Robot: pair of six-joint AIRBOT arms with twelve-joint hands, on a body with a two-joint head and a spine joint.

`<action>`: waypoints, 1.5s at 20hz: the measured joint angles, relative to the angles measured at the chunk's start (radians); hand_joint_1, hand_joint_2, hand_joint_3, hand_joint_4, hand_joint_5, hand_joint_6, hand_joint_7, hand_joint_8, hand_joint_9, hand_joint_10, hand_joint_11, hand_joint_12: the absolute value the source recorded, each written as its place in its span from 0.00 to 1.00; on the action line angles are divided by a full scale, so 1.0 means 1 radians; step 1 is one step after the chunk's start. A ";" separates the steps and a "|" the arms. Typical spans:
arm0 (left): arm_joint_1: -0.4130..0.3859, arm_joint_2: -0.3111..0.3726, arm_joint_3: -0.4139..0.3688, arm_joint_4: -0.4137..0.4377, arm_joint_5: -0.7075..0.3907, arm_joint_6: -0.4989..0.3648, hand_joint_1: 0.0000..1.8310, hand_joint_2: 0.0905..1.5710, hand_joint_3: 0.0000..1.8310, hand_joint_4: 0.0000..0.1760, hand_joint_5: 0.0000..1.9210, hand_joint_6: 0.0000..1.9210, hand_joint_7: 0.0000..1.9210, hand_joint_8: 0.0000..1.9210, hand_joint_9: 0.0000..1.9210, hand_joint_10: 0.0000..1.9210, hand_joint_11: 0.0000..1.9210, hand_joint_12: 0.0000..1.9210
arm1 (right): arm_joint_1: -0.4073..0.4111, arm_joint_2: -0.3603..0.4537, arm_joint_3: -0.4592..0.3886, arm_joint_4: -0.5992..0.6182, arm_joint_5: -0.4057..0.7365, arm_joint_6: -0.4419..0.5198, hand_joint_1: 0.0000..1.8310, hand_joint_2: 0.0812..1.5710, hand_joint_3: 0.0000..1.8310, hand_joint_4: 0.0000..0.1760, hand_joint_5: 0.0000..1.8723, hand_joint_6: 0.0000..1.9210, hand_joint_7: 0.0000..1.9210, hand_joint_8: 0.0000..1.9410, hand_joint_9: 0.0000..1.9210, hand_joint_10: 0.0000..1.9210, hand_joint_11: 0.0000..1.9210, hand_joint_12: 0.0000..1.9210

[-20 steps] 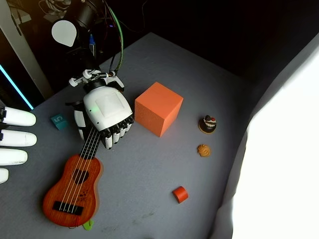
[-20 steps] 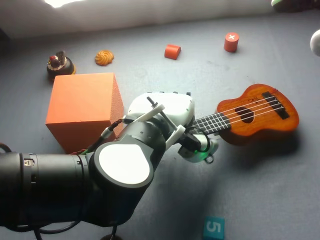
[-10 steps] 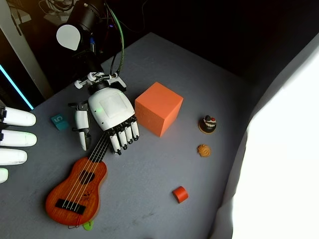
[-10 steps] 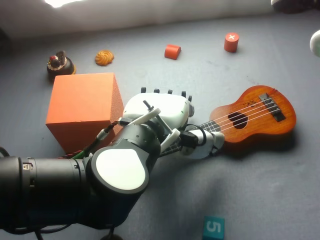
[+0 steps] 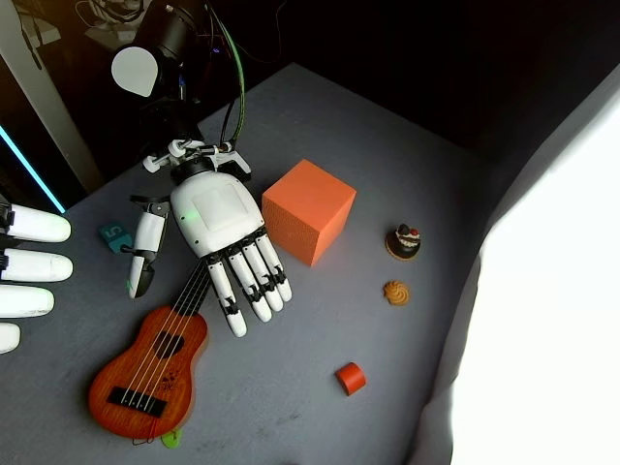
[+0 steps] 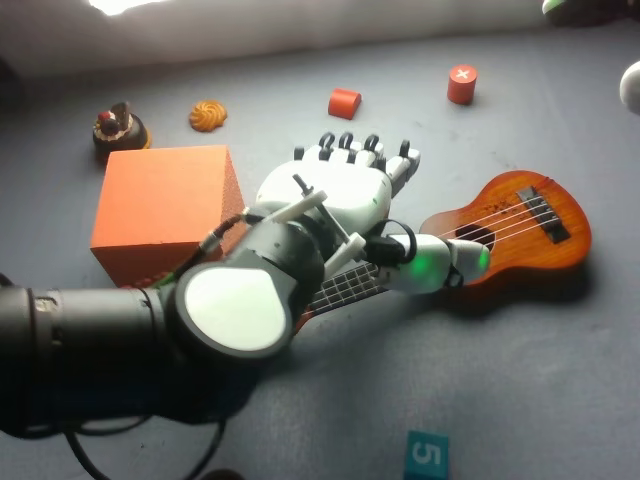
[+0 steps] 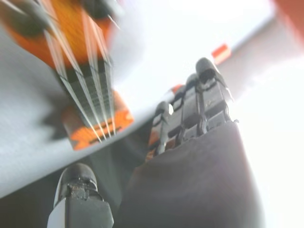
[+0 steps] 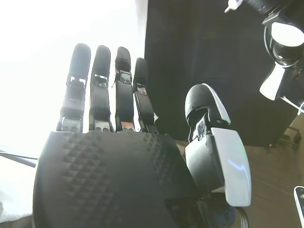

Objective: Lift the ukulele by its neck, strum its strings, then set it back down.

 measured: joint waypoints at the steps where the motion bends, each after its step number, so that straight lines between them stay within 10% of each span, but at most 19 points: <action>1: -0.008 0.007 0.009 0.018 -0.025 -0.001 0.00 0.60 0.00 0.64 0.00 0.00 0.00 0.00 0.01 0.00 0.00 0.16 | 0.000 0.000 0.000 0.000 -0.002 0.000 0.07 0.84 0.00 0.00 0.09 0.30 0.21 0.00 0.06 0.37 0.00 0.70; 2: -0.018 0.015 0.013 0.025 -0.045 0.000 0.00 0.61 0.00 0.60 0.00 0.00 0.00 0.00 0.01 0.00 0.00 0.18 | 0.000 0.000 0.000 0.000 0.000 0.000 0.07 0.84 0.00 0.00 0.09 0.30 0.21 0.00 0.06 0.37 0.00 0.70; 4: -0.046 0.037 0.020 0.076 -0.109 0.000 0.03 0.65 0.00 0.38 0.16 0.01 0.24 0.02 0.26 0.05 0.01 0.58 | 0.000 0.000 0.000 0.000 0.001 0.000 0.07 0.84 0.00 0.00 0.10 0.34 0.26 0.02 0.07 0.47 0.00 0.75; 5: -0.053 0.042 0.020 0.087 -0.124 0.000 0.03 0.65 0.00 0.38 0.16 0.01 0.24 0.02 0.26 0.05 0.01 0.58 | 0.000 0.000 0.000 0.000 0.003 0.000 0.07 0.84 0.00 0.00 0.10 0.34 0.26 0.02 0.07 0.47 0.00 0.75; 6: -0.072 0.055 0.023 0.119 -0.172 -0.002 0.07 0.68 0.00 0.02 0.34 0.04 0.43 0.05 0.41 0.12 0.11 0.65 | 0.000 0.000 0.000 0.000 0.003 0.000 0.10 0.84 0.00 0.00 0.11 0.50 0.27 0.25 0.10 0.66 0.00 0.88; 10: -0.129 0.114 0.010 0.174 -0.327 0.000 0.00 0.80 0.00 0.00 0.58 0.04 0.58 0.36 0.50 0.57 0.35 0.75 | 0.000 0.000 0.000 0.000 0.004 -0.004 0.09 0.86 0.00 0.00 0.23 0.75 0.30 0.77 0.25 0.90 0.12 1.00; 11: -0.147 0.131 0.004 0.180 -0.358 0.000 0.00 0.81 0.00 0.00 0.61 0.05 0.60 0.42 0.53 0.61 0.38 0.77 | 0.000 0.000 -0.002 0.000 0.005 -0.005 0.08 0.86 0.00 0.00 0.27 0.77 0.34 0.79 0.29 0.92 0.18 1.00; 13: -0.192 0.170 -0.014 0.208 -0.429 -0.002 0.00 0.82 0.00 0.00 0.61 0.43 0.66 0.64 0.63 0.78 0.48 0.91 | -0.001 0.000 -0.005 -0.002 0.006 -0.007 0.04 0.88 0.01 0.00 0.40 0.78 0.50 0.78 0.46 0.92 0.37 1.00; 16: -0.250 0.218 -0.037 0.221 -0.545 -0.003 0.00 0.83 0.00 0.00 0.54 0.66 0.64 0.71 0.62 0.83 0.50 0.97 | -0.001 0.000 -0.007 -0.003 0.006 -0.008 0.05 0.88 0.00 0.00 0.44 0.76 0.58 0.73 0.56 0.87 0.44 1.00; 30: -0.393 0.269 -0.056 0.242 -0.730 0.000 0.00 0.84 0.00 0.00 0.54 0.52 0.63 0.66 0.60 0.82 0.48 0.97 | -0.001 0.000 -0.013 -0.010 0.007 -0.016 0.08 0.87 0.00 0.00 0.40 0.79 0.52 0.77 0.50 0.93 0.41 1.00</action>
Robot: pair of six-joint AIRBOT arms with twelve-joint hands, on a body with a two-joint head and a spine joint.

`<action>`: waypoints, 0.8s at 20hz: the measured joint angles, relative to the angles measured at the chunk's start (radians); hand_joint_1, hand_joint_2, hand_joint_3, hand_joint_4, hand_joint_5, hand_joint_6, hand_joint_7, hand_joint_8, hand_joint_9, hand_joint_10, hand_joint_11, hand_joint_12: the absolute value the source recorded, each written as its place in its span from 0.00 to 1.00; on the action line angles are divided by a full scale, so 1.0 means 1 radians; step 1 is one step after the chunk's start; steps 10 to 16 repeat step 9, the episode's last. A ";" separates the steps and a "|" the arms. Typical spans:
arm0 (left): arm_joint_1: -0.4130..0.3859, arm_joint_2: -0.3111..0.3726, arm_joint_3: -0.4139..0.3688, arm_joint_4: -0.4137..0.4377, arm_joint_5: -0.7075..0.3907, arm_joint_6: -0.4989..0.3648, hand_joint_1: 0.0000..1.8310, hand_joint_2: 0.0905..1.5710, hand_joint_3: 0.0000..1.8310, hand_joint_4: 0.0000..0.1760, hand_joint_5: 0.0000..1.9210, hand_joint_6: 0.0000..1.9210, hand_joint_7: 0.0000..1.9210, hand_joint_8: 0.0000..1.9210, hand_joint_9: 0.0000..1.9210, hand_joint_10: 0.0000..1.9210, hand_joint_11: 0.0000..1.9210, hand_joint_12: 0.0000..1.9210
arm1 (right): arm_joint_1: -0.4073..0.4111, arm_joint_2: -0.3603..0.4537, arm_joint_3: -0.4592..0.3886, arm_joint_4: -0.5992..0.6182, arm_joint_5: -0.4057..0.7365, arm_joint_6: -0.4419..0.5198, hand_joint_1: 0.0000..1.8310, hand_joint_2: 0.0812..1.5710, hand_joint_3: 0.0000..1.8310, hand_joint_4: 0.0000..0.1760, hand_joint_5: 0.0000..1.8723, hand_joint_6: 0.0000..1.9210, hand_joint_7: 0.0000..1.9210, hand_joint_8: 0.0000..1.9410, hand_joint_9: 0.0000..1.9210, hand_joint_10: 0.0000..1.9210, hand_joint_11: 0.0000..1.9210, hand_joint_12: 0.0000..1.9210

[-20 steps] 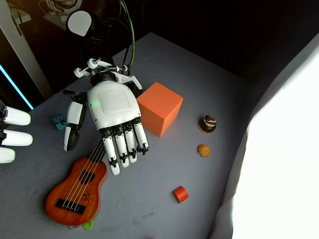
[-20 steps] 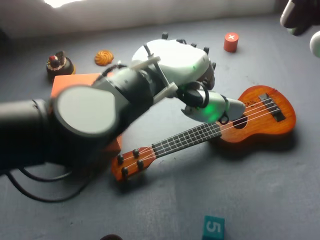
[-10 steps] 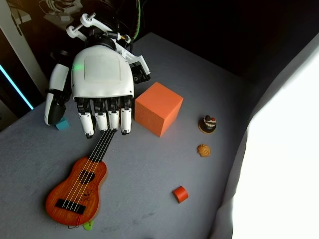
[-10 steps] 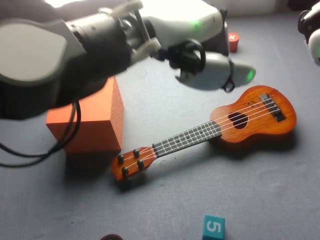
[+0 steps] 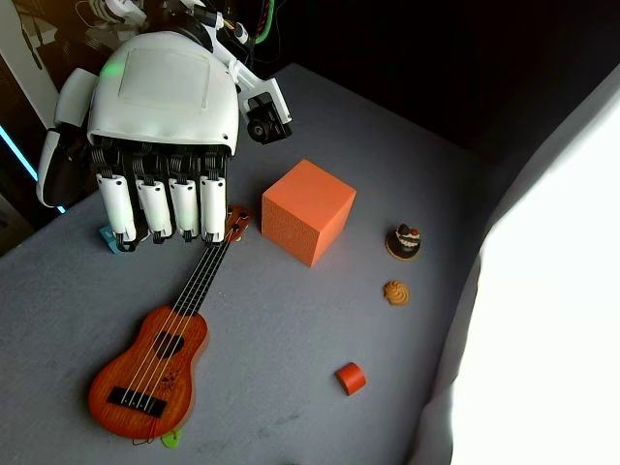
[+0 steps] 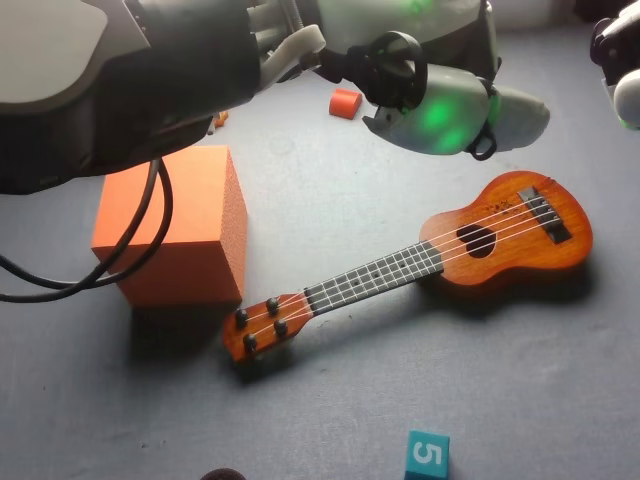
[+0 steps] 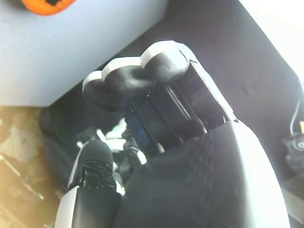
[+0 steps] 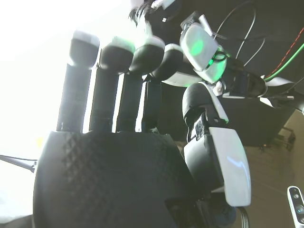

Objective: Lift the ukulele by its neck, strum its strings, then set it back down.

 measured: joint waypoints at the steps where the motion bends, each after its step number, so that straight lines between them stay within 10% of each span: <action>1: -0.006 0.004 0.001 0.000 -0.006 0.000 0.00 0.84 0.00 0.00 0.54 0.54 0.63 0.67 0.60 0.82 0.49 0.96 | 0.000 0.000 0.000 -0.001 0.000 -0.003 0.08 0.87 0.00 0.00 0.41 0.79 0.52 0.77 0.50 0.93 0.41 1.00; 16: -0.013 0.012 0.018 0.003 -0.008 -0.001 0.00 0.85 0.00 0.00 0.53 0.57 0.61 0.71 0.59 0.85 0.50 1.00 | 0.000 0.000 -0.002 0.000 0.002 -0.004 0.07 0.88 0.00 0.00 0.41 0.81 0.50 0.81 0.48 0.97 0.39 1.00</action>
